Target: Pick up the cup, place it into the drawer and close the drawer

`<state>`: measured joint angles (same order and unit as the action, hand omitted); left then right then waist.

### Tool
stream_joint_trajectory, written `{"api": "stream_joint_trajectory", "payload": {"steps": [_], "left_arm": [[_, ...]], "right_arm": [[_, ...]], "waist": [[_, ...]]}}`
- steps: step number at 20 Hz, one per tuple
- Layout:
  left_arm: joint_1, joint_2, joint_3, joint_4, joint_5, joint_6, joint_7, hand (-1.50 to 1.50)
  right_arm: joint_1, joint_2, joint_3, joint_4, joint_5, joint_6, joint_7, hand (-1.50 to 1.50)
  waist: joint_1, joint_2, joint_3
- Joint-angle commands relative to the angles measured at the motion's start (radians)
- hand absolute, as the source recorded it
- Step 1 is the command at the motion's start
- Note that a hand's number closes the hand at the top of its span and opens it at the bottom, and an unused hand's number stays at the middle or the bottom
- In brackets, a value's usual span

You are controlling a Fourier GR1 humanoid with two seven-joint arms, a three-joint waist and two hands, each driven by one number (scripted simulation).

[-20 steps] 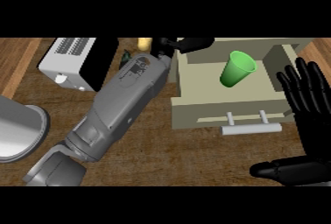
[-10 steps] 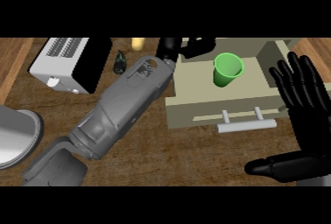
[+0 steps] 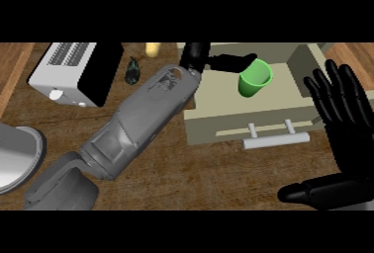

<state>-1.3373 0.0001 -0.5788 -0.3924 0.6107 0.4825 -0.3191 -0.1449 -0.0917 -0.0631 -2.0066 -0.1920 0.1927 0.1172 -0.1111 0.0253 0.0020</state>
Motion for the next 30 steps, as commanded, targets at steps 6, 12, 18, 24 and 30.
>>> {"api": "stream_joint_trajectory", "payload": {"steps": [6,12,18,24,30], "left_arm": [[0.052,0.0,0.032,-0.093,0.139,-0.042,-0.15,-1.5],[0.038,0.0,0.124,-0.121,0.177,-0.122,-0.147,-1.5],[0.128,0.05,0.149,-0.304,0.168,-0.027,-0.106,-1.5],[0.328,0.18,0.16,-0.505,0.172,-0.024,-0.051,-1.5],[0.563,0.321,0.183,-0.739,0.183,-0.074,-0.033,-1.5]], "right_arm": [[0.015,0.013,-0.001,-0.016,-0.081,0.023,0.019,-1.5],[0.047,-0.07,-0.104,-0.04,-0.191,0.086,0.052,-1.5],[0.094,-0.122,-0.044,-0.085,-0.107,0.157,0.051,1.5],[0.151,-0.175,-0.038,-0.12,-0.009,0.214,0.014,1.5],[0.139,-0.2,-0.004,-0.061,0.14,0.22,-0.004,1.5]], "waist": [[0.018,-0.006,-0.001],[0.082,-0.022,-0.002],[0.124,-0.036,-0.003],[0.134,-0.038,-0.002],[0.143,-0.033,-0.002]]}}
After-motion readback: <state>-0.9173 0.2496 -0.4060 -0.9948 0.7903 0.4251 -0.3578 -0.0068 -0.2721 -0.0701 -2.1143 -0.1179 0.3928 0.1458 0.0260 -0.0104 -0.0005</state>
